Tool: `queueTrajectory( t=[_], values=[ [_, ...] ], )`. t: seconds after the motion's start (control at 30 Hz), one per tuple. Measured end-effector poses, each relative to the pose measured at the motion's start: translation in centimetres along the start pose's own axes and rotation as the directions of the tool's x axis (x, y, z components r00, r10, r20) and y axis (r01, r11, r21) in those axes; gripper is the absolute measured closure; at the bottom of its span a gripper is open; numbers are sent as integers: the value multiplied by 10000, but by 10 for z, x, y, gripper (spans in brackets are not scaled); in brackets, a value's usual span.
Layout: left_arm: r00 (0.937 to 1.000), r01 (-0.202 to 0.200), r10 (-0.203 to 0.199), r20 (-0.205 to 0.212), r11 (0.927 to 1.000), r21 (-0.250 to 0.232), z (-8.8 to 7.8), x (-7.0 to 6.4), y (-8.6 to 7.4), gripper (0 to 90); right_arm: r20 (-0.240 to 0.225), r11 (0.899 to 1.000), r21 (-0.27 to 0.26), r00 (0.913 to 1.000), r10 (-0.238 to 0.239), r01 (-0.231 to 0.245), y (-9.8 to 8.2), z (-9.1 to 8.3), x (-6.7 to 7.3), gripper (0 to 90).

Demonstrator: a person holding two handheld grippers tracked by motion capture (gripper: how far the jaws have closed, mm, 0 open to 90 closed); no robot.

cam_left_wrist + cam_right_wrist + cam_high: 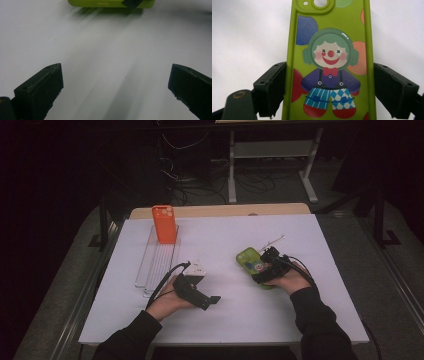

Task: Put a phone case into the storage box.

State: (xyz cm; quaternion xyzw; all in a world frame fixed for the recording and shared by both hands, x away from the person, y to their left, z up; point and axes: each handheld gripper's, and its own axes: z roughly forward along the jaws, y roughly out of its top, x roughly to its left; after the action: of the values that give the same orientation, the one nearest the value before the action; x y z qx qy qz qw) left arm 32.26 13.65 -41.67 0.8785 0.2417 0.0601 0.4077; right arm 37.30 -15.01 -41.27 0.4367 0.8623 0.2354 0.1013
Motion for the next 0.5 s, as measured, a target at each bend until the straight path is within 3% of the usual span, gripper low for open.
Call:
queueTrajectory(
  t=[0.13,0.17,0.23,0.37,0.5],
  values=[
    [10000,60,-59,68,10000,-64,-4,4,10,0,-482,9979,37,9968,-642,644,0,-7,-8,154],
    [9999,0,0,102,10000,-85,-6,5,12,0,-627,9944,21,9925,-1053,1056,0,-9,-11,154],
    [9996,-70,74,274,9999,-132,-9,7,20,0,-926,9909,-99,9866,-1342,1339,-1,-12,-13,154],
    [9957,-665,660,654,9978,48,-12,8,30,0,-1550,9792,-466,9669,-2025,1976,-4,-16,-18,153],
    [9892,-1307,1309,658,9914,-68,-14,6,35,0,-1715,9662,-693,9511,-2567,2483,-3,-22,-16,153]
  ],
)
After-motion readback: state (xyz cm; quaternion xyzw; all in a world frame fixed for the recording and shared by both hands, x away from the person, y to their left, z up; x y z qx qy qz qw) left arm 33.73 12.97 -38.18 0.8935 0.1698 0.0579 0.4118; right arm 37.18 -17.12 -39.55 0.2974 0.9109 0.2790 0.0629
